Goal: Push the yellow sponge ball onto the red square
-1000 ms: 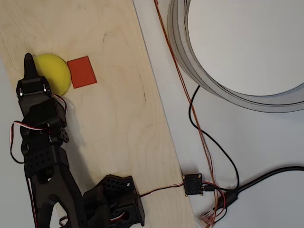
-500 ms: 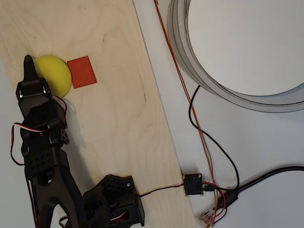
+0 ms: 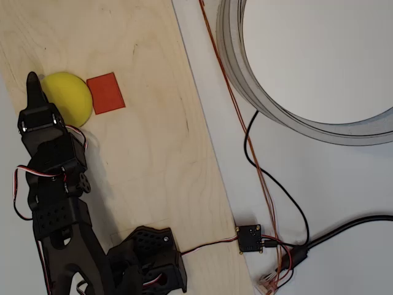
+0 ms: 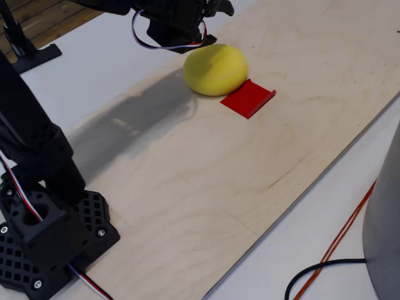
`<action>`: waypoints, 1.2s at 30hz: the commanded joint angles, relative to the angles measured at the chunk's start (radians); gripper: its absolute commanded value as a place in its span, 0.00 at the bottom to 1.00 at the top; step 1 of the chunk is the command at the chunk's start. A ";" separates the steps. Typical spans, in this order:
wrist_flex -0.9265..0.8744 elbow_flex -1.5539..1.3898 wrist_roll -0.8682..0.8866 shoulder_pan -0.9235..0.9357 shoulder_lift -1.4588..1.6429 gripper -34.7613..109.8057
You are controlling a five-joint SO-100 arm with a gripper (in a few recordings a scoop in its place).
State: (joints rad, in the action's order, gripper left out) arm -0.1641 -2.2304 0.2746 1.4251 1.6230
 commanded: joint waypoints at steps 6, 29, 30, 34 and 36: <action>0.069 0.029 0.087 -0.077 0.018 0.38; 0.201 -0.133 0.215 -0.107 -0.064 0.38; 0.206 -0.141 0.213 -0.107 -0.064 0.38; 0.219 -0.167 0.202 -0.103 -0.060 0.38; 0.221 -0.172 0.196 -0.097 -0.060 0.38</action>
State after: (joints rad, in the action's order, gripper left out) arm 0.0353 -2.3899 0.4740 1.3085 1.5463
